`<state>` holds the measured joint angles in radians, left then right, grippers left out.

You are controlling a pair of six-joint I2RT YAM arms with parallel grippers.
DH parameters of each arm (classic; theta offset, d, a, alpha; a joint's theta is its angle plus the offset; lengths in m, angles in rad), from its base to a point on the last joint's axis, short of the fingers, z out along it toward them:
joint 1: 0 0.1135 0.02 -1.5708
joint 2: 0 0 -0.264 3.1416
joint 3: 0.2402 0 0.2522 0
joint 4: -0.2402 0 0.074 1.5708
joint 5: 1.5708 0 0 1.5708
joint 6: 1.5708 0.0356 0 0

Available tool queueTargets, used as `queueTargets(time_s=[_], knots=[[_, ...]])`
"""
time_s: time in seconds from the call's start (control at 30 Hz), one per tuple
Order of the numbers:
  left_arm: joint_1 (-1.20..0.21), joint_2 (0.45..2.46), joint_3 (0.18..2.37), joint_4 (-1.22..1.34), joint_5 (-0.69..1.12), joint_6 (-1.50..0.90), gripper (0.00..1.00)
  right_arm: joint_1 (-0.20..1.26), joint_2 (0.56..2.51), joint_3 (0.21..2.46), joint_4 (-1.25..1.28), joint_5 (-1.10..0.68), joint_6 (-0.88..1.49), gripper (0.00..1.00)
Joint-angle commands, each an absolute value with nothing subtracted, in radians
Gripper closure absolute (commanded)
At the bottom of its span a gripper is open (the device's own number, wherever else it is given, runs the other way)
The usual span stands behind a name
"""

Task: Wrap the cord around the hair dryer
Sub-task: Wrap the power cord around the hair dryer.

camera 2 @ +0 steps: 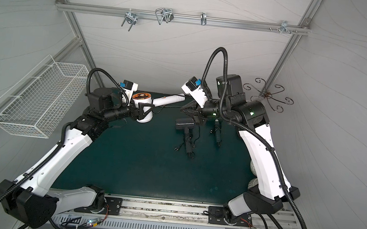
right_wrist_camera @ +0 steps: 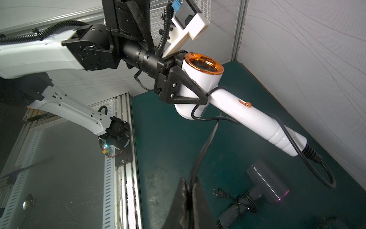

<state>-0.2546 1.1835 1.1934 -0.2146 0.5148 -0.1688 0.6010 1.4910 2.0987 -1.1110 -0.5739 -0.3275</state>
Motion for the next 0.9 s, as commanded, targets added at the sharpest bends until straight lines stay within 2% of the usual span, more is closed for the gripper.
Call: queueTargets(time_s=[0.0,0.37,0.87], knots=[[-0.205,1.186,1.210,-0.252,0.395,-0.166,1.00,0.603,1.409,2.059,-1.114,-0.606,-0.391,1.00],[-0.202,1.164,1.258,-0.234,0.512,-0.221,1.00,0.460,1.340,1.748,-1.100,-0.529,-0.369,1.00],[-0.202,1.158,1.255,-0.097,0.728,-0.346,1.00,0.387,1.477,1.711,-1.094,-0.350,-0.275,1.00]])
